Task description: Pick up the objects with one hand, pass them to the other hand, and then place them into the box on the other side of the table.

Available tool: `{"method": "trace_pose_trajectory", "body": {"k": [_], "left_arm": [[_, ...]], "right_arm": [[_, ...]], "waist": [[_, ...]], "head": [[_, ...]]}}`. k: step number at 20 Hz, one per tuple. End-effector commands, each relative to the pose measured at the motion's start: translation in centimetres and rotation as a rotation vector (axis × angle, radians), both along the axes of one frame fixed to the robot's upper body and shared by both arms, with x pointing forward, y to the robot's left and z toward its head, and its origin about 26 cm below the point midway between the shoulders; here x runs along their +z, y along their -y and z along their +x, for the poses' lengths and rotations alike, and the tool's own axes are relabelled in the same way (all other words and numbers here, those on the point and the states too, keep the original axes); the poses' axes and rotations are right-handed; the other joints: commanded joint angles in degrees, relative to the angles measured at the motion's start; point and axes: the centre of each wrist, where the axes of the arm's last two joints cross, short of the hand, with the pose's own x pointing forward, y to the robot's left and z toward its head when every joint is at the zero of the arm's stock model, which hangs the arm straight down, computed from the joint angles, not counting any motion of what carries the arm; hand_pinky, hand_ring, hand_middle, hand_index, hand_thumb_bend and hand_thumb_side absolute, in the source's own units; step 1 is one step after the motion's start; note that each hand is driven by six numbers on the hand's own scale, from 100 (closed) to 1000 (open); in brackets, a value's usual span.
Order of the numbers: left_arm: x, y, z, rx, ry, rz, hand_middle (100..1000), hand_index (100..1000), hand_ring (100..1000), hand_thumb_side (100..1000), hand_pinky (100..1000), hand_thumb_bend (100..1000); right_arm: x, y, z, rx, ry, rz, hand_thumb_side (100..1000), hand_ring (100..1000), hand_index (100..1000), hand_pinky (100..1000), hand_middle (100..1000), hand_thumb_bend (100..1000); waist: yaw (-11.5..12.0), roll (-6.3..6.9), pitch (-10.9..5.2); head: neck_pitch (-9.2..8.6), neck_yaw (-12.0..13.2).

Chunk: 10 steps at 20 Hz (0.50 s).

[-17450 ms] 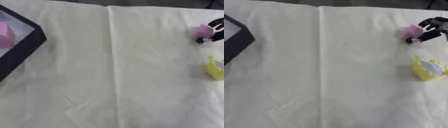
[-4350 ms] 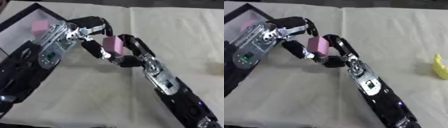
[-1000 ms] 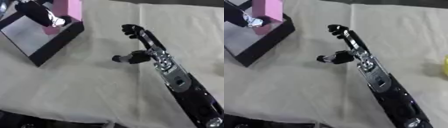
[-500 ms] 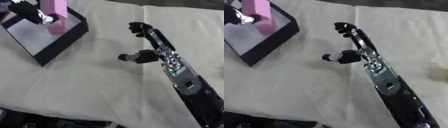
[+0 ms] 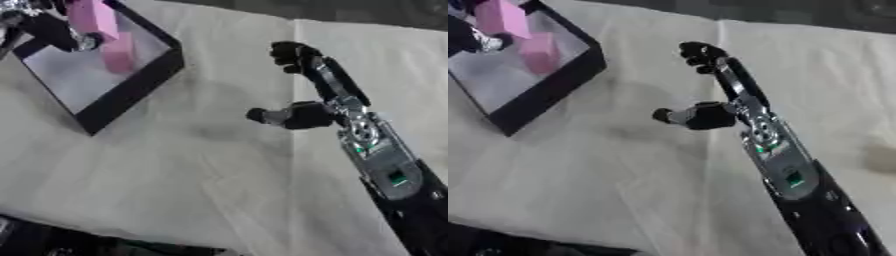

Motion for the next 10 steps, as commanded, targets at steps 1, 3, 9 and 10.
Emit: {"method": "trace_pose_trajectory", "body": {"k": [1, 3, 9, 10], "left_arm": [[0.9, -1.7, 0.1, 0.059, 0.047, 0.008, 523, 440, 621, 100, 729, 205], [0.4, -2.2, 0.5, 0.08, 0.057, -0.007, 520, 443, 618, 100, 726, 187], [-0.8, -3.7, 1.5, 0.142, 0.061, -0.03, 529, 462, 622, 100, 727, 191], [-1.0, -4.0, 1.7, 0.151, 0.06, -0.031, 531, 466, 623, 100, 727, 194]], "right_arm": [[1.6, 0.0, -0.4, 0.016, 0.046, 0.013, 165, 834, 864, 840, 781, 763], [1.8, -0.1, -0.4, 0.022, 0.049, 0.019, 164, 834, 865, 841, 781, 762], [2.2, -0.4, -0.7, 0.045, 0.06, 0.02, 163, 834, 864, 841, 778, 761], [2.3, -0.5, -0.7, 0.047, 0.063, 0.022, 163, 834, 864, 841, 778, 761]], "waist": [[-0.2, 0.17, -0.73], [-0.4, -0.05, -0.6], [-1.0, -0.63, -0.03], [-1.1, -0.69, 0.05]], "head": [[-0.86, 1.2], [-0.88, 1.8], [-1.16, 2.5], [-1.18, 2.5]]}}
